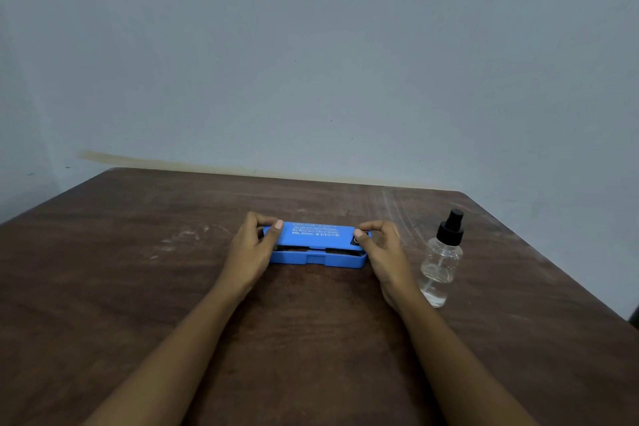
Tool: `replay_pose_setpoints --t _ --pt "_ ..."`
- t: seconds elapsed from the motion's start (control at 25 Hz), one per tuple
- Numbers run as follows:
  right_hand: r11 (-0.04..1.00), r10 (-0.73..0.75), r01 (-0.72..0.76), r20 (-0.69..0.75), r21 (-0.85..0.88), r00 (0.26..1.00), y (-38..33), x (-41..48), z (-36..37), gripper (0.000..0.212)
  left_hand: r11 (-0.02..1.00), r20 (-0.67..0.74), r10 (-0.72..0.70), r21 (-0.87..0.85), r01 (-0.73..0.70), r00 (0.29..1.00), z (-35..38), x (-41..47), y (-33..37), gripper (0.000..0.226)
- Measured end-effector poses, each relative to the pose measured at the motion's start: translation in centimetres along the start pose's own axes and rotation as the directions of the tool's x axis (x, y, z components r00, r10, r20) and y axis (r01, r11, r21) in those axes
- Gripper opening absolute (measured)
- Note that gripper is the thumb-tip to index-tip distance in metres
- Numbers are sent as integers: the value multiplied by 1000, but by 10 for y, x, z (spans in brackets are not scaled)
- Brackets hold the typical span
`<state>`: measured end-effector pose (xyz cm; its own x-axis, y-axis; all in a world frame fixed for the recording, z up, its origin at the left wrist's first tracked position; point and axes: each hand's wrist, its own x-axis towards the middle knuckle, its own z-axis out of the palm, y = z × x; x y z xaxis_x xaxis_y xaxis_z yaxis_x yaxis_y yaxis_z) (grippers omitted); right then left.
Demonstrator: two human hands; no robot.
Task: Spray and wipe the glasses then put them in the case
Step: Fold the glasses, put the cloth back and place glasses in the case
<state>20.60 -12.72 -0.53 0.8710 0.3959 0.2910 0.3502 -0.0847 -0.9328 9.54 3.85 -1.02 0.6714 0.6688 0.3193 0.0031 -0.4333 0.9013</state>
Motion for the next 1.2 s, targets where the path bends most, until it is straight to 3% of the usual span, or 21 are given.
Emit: replay_pose_setpoints --t 0.2,0.36,0.48,1.2 --pt "994 -48 56 82 -97 995 4 4 0 22 999 11 21 29 -22 1000 -1 5 -8 13" --pt "980 -75 102 156 -173 985 0 2 -1 29 999 79 -1 51 -3 997 -4 8 -8 37" --pt "977 -66 97 158 -192 985 -2 2 -1 31 987 100 28 155 -43 995 -5 8 -7 40" --pt "963 -44 73 115 -259 992 -6 0 2 31 959 164 -5 280 -41 987 -5 7 3 38"
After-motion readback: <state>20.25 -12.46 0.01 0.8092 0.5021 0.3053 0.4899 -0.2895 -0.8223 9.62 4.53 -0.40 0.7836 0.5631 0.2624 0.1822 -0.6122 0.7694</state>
